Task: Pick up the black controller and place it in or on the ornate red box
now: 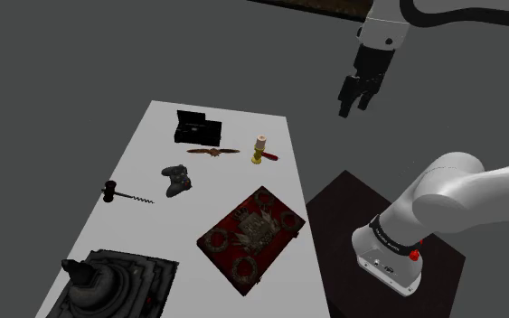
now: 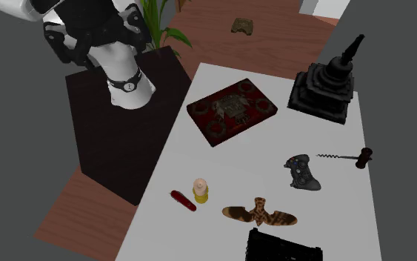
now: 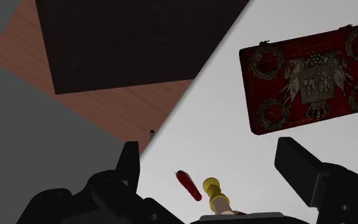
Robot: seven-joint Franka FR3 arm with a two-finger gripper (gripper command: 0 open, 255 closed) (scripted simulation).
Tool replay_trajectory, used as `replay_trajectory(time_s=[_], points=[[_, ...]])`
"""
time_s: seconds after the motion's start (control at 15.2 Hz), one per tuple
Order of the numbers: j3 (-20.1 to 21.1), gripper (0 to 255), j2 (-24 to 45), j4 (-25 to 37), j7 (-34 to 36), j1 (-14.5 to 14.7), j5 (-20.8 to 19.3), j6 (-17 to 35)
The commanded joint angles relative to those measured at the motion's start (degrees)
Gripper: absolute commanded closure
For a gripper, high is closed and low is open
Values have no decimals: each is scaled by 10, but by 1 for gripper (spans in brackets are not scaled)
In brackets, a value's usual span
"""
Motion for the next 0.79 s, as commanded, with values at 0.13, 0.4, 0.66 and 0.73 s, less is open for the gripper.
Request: replay_trajectory(time_s=[0.13,0.4,0.66,0.73], points=[[16,0,22,-7,20,7,16,32],[49,0,77,-13,58,21,46,98],[80,0,142,-5,94,34,70,162],[87,0,159,-1,103,37,75,178]])
